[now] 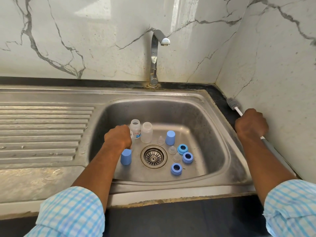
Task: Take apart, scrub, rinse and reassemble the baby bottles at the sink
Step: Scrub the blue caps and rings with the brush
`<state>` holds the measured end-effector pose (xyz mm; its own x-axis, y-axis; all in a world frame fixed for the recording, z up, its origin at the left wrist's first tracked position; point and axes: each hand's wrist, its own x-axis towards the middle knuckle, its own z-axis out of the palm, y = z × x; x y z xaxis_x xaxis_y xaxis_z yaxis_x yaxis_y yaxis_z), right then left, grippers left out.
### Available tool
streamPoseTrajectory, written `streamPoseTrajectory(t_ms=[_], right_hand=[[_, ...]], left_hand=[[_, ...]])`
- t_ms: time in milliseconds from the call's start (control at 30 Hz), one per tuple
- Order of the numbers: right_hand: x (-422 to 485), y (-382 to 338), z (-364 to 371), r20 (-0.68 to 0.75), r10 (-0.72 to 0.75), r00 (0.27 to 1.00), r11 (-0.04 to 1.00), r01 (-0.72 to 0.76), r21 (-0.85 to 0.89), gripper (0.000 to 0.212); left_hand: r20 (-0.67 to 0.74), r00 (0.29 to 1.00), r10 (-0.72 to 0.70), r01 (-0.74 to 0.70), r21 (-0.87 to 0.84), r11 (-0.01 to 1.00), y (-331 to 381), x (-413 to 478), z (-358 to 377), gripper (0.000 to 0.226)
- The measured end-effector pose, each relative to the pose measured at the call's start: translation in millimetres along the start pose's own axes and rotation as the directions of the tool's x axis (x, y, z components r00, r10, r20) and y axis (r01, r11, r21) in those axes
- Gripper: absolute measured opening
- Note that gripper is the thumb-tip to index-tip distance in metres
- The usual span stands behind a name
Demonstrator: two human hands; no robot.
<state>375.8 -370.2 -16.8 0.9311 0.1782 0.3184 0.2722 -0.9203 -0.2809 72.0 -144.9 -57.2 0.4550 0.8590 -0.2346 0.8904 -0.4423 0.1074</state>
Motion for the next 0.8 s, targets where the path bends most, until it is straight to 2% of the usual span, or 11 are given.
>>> streamPoseTrajectory(t_ms=[133, 267, 500, 667, 733, 800], right_hand=[[-3.8, -4.6, -1.7, 0.007, -0.016, 1.000, 1.000, 0.016, 0.023, 0.019], [-15.6, -22.3, -3.1, 0.023, -0.109, 0.994, 0.993, 0.108, 0.052, 0.018], [-54.9, -68.7, -6.5, 0.081, -0.289, 0.954, 0.950, 0.274, 0.151, 0.022], [-77.4, -95.4, -6.7, 0.130, -0.457, 0.880, 0.868, 0.408, 0.284, 0.019], [-85.7, -101.1, -6.2, 0.154, -0.545, 0.824, 0.813, 0.475, 0.338, 0.017], [-92.0, -103.1, -7.3, 0.160, -0.630, 0.760, 0.748, 0.540, 0.385, 0.016]], left_hand=[[0.088, 0.996, -0.017, 0.014, 0.036, 0.999, 0.6, 1.8, 9.9, 0.055], [0.121, 0.993, -0.009, 0.000, 0.069, 0.998, 3.6, 2.6, 16.6, 0.062], [0.145, 0.989, -0.008, -0.013, 0.145, 0.989, 2.7, 0.1, 22.3, 0.057], [0.127, 0.992, 0.020, -0.044, 0.185, 0.982, 4.4, -3.1, 23.0, 0.053], [0.145, 0.989, 0.003, -0.014, 0.077, 0.997, 2.4, -2.8, 17.2, 0.048], [0.132, 0.991, -0.002, 0.038, -0.267, 0.963, -1.4, 1.6, 7.6, 0.035]])
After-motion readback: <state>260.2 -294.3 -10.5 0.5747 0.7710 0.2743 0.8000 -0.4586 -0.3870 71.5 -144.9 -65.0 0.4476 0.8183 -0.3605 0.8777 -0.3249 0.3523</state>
